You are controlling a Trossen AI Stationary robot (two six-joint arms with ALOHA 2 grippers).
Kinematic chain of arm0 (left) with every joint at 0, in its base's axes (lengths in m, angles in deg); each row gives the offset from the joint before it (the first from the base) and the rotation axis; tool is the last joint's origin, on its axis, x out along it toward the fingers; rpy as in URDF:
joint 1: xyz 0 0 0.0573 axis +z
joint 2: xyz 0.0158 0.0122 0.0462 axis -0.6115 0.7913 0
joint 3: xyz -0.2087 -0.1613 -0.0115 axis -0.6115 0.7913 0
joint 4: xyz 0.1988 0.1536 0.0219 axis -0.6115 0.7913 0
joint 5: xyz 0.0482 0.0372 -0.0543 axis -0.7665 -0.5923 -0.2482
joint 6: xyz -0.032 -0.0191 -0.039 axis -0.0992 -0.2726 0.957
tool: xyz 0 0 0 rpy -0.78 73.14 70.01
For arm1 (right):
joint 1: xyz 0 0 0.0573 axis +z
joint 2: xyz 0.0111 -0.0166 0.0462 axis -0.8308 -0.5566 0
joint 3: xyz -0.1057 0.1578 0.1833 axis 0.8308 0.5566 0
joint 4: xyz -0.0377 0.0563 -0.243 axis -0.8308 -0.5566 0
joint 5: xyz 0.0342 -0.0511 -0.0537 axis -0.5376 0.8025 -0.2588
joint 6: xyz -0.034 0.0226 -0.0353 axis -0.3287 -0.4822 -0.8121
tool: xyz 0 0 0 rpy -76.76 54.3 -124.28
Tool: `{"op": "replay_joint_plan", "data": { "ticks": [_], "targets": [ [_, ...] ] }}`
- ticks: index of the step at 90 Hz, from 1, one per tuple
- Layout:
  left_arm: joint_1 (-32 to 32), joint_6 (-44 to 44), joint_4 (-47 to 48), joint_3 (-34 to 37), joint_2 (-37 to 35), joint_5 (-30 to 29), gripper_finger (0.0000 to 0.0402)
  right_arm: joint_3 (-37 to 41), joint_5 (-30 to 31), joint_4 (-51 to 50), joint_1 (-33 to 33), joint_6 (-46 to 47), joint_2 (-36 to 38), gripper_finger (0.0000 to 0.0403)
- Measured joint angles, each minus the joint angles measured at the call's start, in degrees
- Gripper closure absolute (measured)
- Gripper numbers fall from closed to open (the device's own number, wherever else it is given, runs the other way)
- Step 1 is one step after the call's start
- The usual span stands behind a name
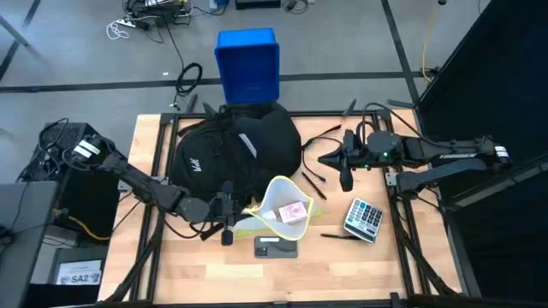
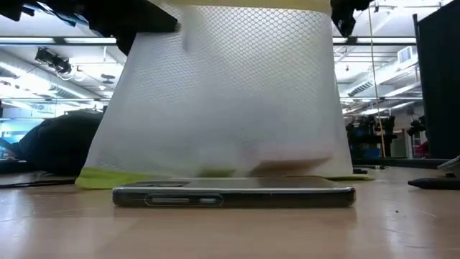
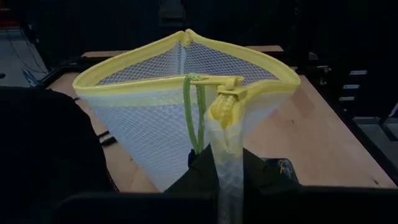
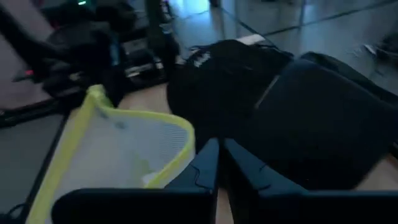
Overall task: Unpack backpack
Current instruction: Put the pen into the zip bag
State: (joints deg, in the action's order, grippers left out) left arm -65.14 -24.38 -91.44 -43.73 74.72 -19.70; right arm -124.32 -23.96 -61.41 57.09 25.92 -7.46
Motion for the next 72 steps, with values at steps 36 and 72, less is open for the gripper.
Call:
{"op": "replay_joint_plan", "data": {
  "ticks": [36,72],
  "targets": [
    [0.0,0.0,0.0,0.0,0.0,0.0,0.0402,0.9,2.3,-21.9,-5.8,1.7,-0.4,0.0377],
    [0.0,0.0,-0.1,0.0,0.0,0.0,0.0402,15.7,-3.2,-12.9,-11.5,4.9,-10.9,0.0249]
  ]
}}
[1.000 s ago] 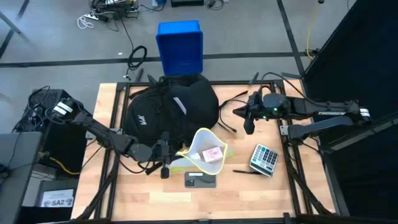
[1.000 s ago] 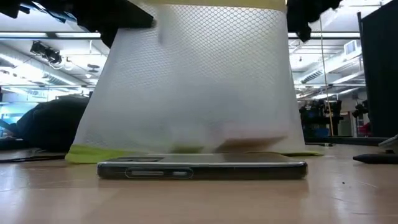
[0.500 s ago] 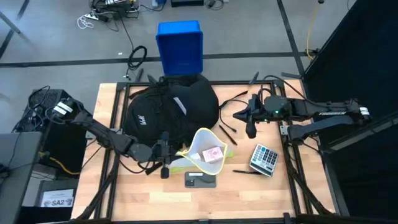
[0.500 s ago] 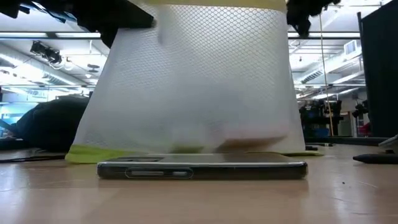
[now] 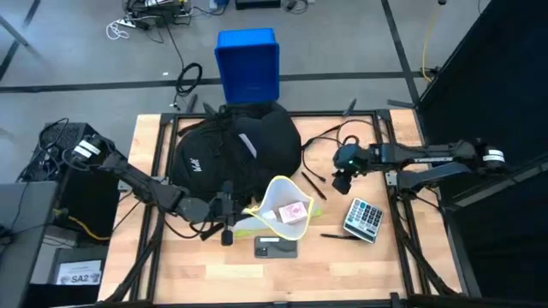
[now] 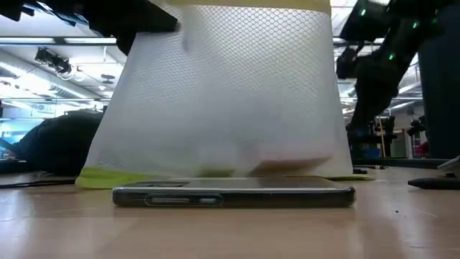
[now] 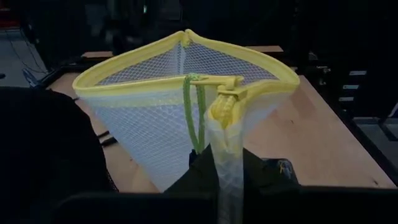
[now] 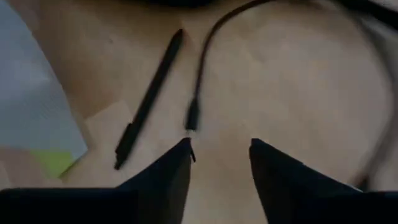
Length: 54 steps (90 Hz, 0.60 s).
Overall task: Unpack backpack
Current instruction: Put the pen into the zip bag
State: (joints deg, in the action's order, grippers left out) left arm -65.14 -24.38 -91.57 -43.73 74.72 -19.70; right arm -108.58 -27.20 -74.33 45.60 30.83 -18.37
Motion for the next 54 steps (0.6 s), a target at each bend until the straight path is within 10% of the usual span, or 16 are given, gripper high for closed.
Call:
{"op": "replay_joint_plan", "data": {
  "ticks": [54],
  "targets": [
    [0.0,0.0,-0.3,0.0,0.0,0.0,0.0402,-8.9,2.0,-0.3,1.4,-1.8,-23.1,0.0242]
  ]
}}
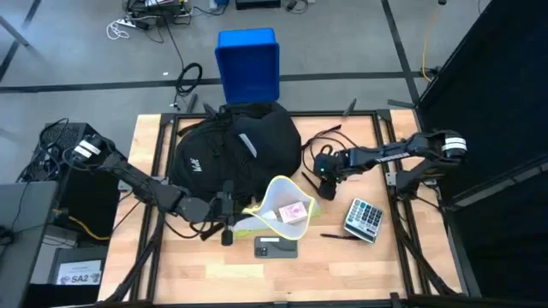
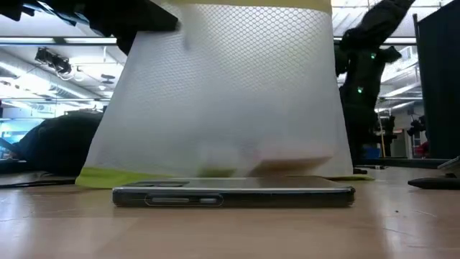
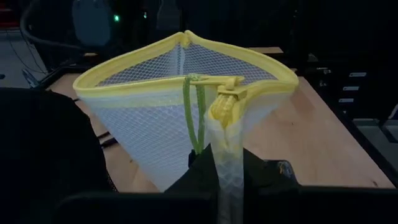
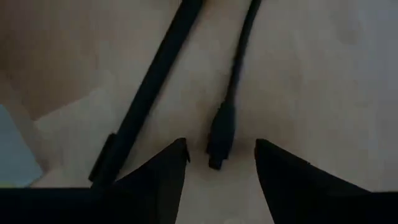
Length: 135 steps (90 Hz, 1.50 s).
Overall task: Unpack backpack
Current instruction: Put the pen into the zip bag
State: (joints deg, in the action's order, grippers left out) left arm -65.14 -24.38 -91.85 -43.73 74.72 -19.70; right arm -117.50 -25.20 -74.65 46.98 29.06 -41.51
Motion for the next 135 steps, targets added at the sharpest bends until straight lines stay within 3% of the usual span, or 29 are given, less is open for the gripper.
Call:
{"op": "replay_joint_plan", "data": {
  "ticks": [15,44,64,80,135],
  "targets": [
    [0.0,0.0,0.0,0.0,0.0,0.0,0.0402,-4.3,6.6,-10.0,0.2,2.1,1.2,0.0254],
    [0.0,0.1,0.0,0.0,0.0,0.0,0.0402,-6.6,6.5,-11.4,4.3,4.3,3.5,0.0272],
    [0.0,0.2,0.0,0.0,0.0,0.0,0.0402,-5.5,3.6,-4.6,10.6,7.0,3.2,0.0271],
    [0.0,0.2,0.0,0.0,0.0,0.0,0.0402,-3.4,4.7,0.1,13.7,7.8,3.2,0.0258],
    [0.0,0.2,0.0,0.0,0.0,0.0,0.0402,7.7,4.2,9.1,9.2,9.8,3.2,0.0206]
  ]
}}
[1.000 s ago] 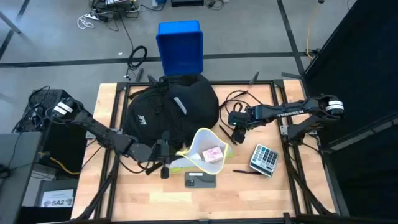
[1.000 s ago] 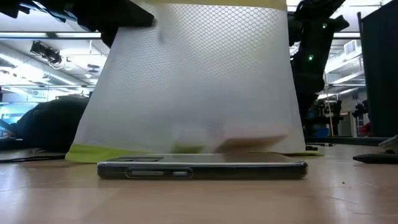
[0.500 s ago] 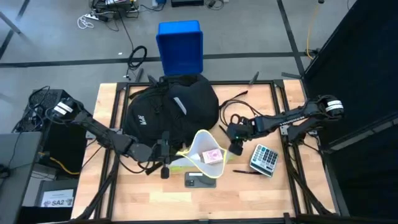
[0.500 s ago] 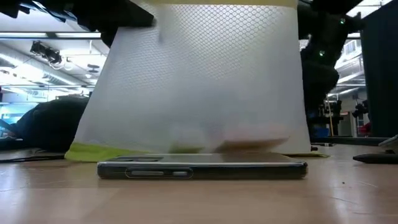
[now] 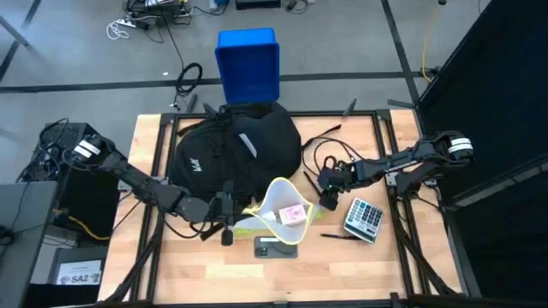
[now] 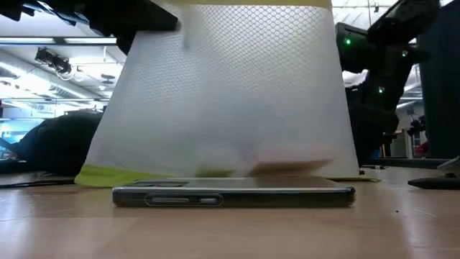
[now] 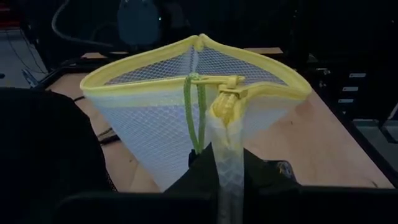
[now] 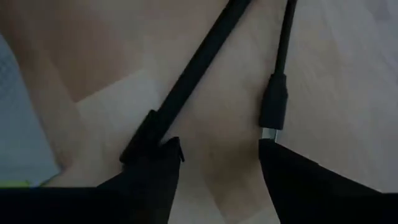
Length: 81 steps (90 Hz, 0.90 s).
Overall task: Unpack backpack
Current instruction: Put the pen into the zip bag
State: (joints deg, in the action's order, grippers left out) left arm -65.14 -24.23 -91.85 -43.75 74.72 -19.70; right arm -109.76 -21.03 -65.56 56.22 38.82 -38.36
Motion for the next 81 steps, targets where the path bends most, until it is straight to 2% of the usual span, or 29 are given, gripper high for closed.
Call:
{"op": "replay_joint_plan", "data": {
  "ticks": [19,47,65,81],
  "targets": [
    [0.0,0.0,0.0,0.0,0.0,0.0,0.0402,-1.1,0.5,-2.3,-1.4,0.6,0.6,0.0208],
    [0.0,0.0,0.0,0.0,0.0,0.0,0.0402,-1.9,-2.6,10.0,1.1,-0.2,-1.9,0.0227],
    [0.0,0.0,-0.4,0.0,0.0,0.0,0.0402,-2.3,-2.4,9.5,1.5,-0.3,-8.6,0.0232],
    [0.0,0.0,-0.9,0.0,0.0,0.0,0.0402,-2.3,-0.8,6.3,0.7,-0.4,-7.3,0.0245]
  ]
}}
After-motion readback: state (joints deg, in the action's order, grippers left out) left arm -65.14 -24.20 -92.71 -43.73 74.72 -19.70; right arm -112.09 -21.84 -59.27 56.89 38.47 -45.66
